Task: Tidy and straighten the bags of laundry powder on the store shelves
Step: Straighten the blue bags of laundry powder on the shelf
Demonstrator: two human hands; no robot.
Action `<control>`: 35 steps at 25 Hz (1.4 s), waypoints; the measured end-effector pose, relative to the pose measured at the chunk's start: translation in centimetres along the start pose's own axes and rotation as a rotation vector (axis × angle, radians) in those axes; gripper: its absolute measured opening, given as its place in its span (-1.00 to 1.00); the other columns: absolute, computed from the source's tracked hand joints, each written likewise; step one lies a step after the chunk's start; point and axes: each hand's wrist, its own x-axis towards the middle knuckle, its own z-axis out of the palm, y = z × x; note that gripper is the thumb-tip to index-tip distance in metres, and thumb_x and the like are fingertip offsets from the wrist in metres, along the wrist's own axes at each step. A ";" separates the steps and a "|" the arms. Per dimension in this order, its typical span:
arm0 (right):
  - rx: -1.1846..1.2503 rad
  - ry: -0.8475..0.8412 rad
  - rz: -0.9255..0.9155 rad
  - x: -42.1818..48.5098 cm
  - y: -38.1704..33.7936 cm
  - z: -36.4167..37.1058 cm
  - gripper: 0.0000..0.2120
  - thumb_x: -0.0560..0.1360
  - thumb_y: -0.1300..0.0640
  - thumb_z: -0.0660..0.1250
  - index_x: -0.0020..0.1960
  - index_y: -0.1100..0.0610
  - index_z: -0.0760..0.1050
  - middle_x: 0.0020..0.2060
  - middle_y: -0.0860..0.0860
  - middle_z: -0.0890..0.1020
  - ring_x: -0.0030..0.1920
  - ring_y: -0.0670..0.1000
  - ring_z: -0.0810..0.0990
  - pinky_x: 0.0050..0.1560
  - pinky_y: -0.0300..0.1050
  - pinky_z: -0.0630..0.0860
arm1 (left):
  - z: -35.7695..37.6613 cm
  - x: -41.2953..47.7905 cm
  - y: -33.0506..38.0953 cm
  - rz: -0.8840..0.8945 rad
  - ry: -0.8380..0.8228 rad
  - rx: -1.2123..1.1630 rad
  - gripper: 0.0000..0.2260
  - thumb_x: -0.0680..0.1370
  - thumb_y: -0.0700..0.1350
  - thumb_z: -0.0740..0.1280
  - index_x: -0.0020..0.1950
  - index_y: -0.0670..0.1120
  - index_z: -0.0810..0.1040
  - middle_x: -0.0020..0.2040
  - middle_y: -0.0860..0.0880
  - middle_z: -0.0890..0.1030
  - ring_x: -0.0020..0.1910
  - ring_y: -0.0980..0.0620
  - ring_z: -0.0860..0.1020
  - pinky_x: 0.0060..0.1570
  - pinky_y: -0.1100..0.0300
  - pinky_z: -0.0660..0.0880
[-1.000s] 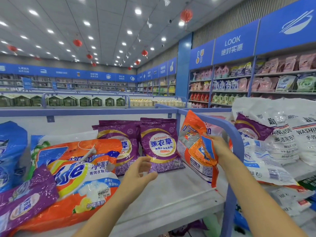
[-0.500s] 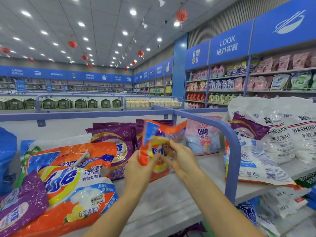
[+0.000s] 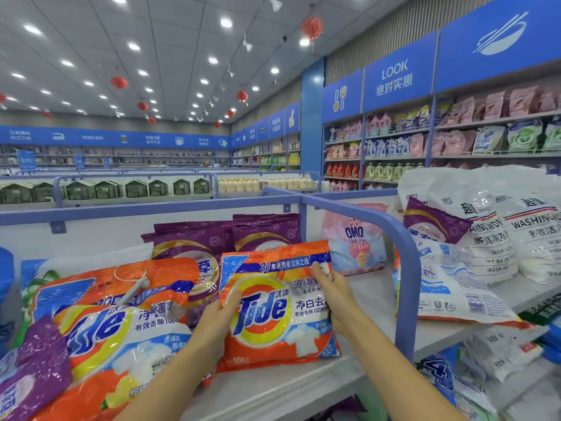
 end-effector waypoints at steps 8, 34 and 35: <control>-0.064 -0.012 -0.153 -0.6 -0.4 0.0 -0.78 0.58 0.08 0.18 -0.13 0.10 0.55 -0.25 -0.03 0.69 -0.21 -0.04 0.67 -0.20 -0.14 0.59 | 0.3 -0.5 1.4 0.490 0.277 0.081 -0.81 0.60 -0.09 0.22 -0.19 -0.04 0.53 -0.31 -0.09 0.57 -0.32 -0.02 0.54 -0.37 0.25 0.46; -0.904 -0.231 -0.735 0.0 -7.2 8.7 -0.84 0.41 0.05 0.45 -0.30 -0.02 0.51 -0.38 -0.13 0.56 -0.26 -0.04 0.55 -0.19 0.08 0.55 | -1.4 -2.5 0.4 0.090 -0.324 0.205 -0.53 0.33 -0.23 0.53 0.19 -0.03 0.49 -0.05 0.03 0.69 -0.07 0.08 0.66 -0.12 0.26 0.56; -0.886 -0.201 -0.745 -0.2 -7.5 8.6 -0.86 0.41 0.05 0.45 -0.29 0.00 0.53 -0.38 -0.12 0.57 -0.27 -0.03 0.56 -0.19 0.08 0.55 | -1.4 -2.6 0.8 0.111 -0.320 0.227 -0.52 0.31 -0.23 0.54 0.18 -0.02 0.50 -0.06 0.05 0.70 -0.07 0.08 0.66 -0.12 0.26 0.56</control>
